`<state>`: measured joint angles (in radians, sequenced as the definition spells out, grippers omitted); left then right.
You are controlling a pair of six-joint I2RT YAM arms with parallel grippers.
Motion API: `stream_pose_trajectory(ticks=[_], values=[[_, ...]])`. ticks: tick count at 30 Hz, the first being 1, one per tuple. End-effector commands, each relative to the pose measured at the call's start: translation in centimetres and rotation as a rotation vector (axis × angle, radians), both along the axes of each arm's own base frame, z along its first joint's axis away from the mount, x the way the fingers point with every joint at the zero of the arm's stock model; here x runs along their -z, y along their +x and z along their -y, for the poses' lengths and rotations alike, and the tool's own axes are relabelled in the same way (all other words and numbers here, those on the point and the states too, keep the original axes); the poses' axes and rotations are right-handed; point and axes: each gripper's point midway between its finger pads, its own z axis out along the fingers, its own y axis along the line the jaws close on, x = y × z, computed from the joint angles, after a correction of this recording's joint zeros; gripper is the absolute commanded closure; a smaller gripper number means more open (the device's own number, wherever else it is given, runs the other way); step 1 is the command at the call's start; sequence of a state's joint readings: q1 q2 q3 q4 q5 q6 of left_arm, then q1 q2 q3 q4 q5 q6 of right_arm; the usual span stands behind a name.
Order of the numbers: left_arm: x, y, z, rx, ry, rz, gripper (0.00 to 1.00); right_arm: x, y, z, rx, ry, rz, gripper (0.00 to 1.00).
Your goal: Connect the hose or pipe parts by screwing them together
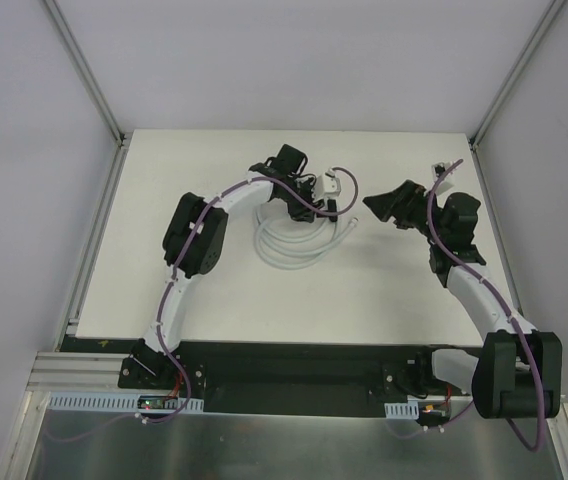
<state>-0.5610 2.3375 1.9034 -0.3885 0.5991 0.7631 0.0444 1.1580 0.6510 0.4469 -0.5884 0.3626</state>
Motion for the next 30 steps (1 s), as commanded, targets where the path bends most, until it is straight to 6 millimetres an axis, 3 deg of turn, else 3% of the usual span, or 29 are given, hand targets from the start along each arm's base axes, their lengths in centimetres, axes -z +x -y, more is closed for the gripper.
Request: stream_pose_trajectory(ticks=[1,6,11,16,21,30], values=[[-2.8,-4.7,1.8,0.076,-0.036,-0.057,0.66,-1.9,-0.4,0.1,-0.004,0.016,0.08,0.11],[-2.3,-5.5,1.9,0.072,-0.036,-0.076,0.65,-1.8,-0.5,0.3,0.005,0.02,0.078,0.11],[-1.4,-4.9,1.4,0.06,0.0,-0.054,0.52,-2.0,-0.4,0.5,0.005,0.024,0.085,0.11],[-0.9,-4.5,1.4,0.06,0.013,-0.04,0.48,-2.5,-0.4,0.6,0.008,0.028,0.095,0.11],[-0.5,-3.8,1.4,0.05,0.026,-0.026,0.49,-2.9,-0.5,0.8,0.015,0.033,0.103,0.11],[-0.9,-3.8,2.2,0.072,0.004,-0.022,0.62,-3.1,-0.7,1.1,0.023,0.029,0.117,0.11]])
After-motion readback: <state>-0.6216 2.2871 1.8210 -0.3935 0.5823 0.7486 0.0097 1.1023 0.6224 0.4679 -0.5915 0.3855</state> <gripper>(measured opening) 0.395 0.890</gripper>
